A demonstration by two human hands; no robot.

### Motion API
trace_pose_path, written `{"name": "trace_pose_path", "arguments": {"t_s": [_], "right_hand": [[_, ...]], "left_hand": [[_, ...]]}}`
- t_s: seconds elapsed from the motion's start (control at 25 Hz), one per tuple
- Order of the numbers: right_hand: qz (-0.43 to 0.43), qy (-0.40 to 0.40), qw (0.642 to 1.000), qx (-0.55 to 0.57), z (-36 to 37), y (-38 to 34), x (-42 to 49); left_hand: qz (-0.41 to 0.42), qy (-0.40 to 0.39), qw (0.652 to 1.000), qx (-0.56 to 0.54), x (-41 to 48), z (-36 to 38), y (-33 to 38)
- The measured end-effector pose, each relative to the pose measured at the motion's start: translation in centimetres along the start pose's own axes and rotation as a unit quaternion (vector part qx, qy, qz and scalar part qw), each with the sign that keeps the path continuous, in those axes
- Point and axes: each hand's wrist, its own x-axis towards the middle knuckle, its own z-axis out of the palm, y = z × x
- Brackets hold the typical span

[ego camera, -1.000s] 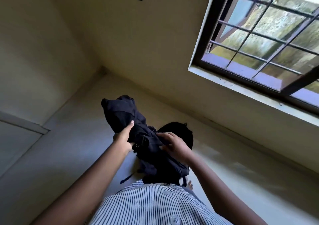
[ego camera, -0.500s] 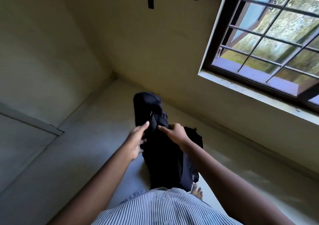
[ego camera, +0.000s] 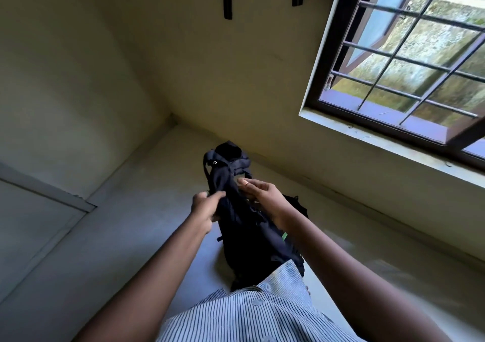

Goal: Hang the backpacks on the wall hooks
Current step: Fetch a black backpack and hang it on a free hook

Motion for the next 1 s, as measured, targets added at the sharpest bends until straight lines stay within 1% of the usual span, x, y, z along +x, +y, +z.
{"name": "trace_pose_path", "arguments": {"t_s": [0.04, 0.08, 0.12, 0.16, 0.2, 0.24, 0.28, 0.32, 0.36, 0.4, 0.44, 0.48, 0.52, 0.56, 0.6, 0.68, 0.72, 0.8, 0.84, 0.92, 1.0], "right_hand": [[-0.029, 0.010, 0.997, -0.074, -0.3, 0.1, -0.5], [-0.055, 0.019, 0.986, -0.157, -0.8, 0.1, -1.1], [-0.068, 0.029, 0.968, -0.241, -1.2, 0.1, -1.6], [-0.070, 0.037, 0.942, -0.327, -1.6, -0.1, -2.1], [-0.065, 0.051, 0.906, -0.414, -1.6, -0.3, -2.5], [-0.061, 0.072, 0.863, -0.496, -1.4, -0.3, -2.6], [-0.061, 0.093, 0.825, -0.554, -1.1, -0.3, -2.5], [-0.064, 0.112, 0.809, -0.574, -0.9, -0.2, -2.1], [-0.061, 0.127, 0.815, -0.563, -0.8, 0.0, -1.7], [-0.047, 0.137, 0.848, -0.510, -0.9, 0.2, -1.2], [-0.023, 0.136, 0.897, -0.421, -1.0, 0.4, -0.6], [0.007, 0.126, 0.942, -0.311, -0.7, 0.5, -0.1], [0.035, 0.116, 0.969, -0.214, -0.3, 0.5, 0.4], [0.051, 0.107, 0.982, -0.149, 0.4, 0.4, 0.7], [0.056, 0.099, 0.987, -0.112, 1.1, 0.2, 1.1], [0.063, 0.082, 0.992, -0.074, 2.5, 0.0, 1.4], [0.063, 0.072, 0.993, -0.063, 3.1, 0.0, 1.4], [0.061, 0.051, 0.995, -0.055, 3.6, 0.1, 1.1], [0.059, 0.039, 0.996, -0.051, 3.5, 0.3, 0.9], [0.057, 0.020, 0.998, -0.008, 3.2, 0.7, 0.5], [0.043, 0.006, 0.999, 0.031, 3.0, 0.9, -0.2]], "left_hand": [[-0.031, 0.004, 0.996, -0.078, 0.4, -0.3, 0.7], [-0.050, 0.007, 0.989, -0.139, 0.6, -0.7, 1.4], [-0.060, 0.002, 0.981, -0.183, 0.9, -0.9, 1.8], [-0.066, -0.012, 0.977, -0.204, 1.0, -1.0, 2.4], [-0.069, -0.028, 0.974, -0.213, 1.1, -0.9, 2.7], [-0.075, -0.040, 0.974, -0.208, 0.9, -0.8, 3.1], [-0.076, -0.048, 0.976, -0.198, 0.7, -0.7, 3.2], [-0.074, -0.050, 0.977, -0.191, 0.0, -0.7, 3.3], [-0.072, -0.050, 0.978, -0.188, -0.5, -0.7, 3.3], [-0.063, -0.054, 0.979, -0.185, -0.9, -1.0, 3.2], [-0.046, -0.067, 0.982, -0.173, -1.2, -1.4, 3.1], [-0.027, -0.076, 0.988, -0.132, -1.9, -1.9, 3.1], [-0.010, -0.086, 0.993, -0.075, -2.6, -2.5, 3.1], [0.003, -0.098, 0.995, -0.014, -3.3, -3.0, 2.9], [0.013, -0.112, 0.993, 0.040, -4.1, -3.5, 2.6], [0.027, -0.131, 0.983, 0.127, -5.6, -4.1, 1.4], [0.042, -0.120, 0.975, 0.180, -5.7, -4.3, 0.5], [0.091, -0.055, 0.957, 0.270, -4.6, -4.5, -1.2], [0.112, -0.025, 0.952, 0.283, -4.1, -4.5, -1.4], [0.138, 0.009, 0.953, 0.270, -2.6, -4.1, -1.7], [0.141, 0.034, 0.966, 0.215, -1.8, -3.5, -1.9]]}}
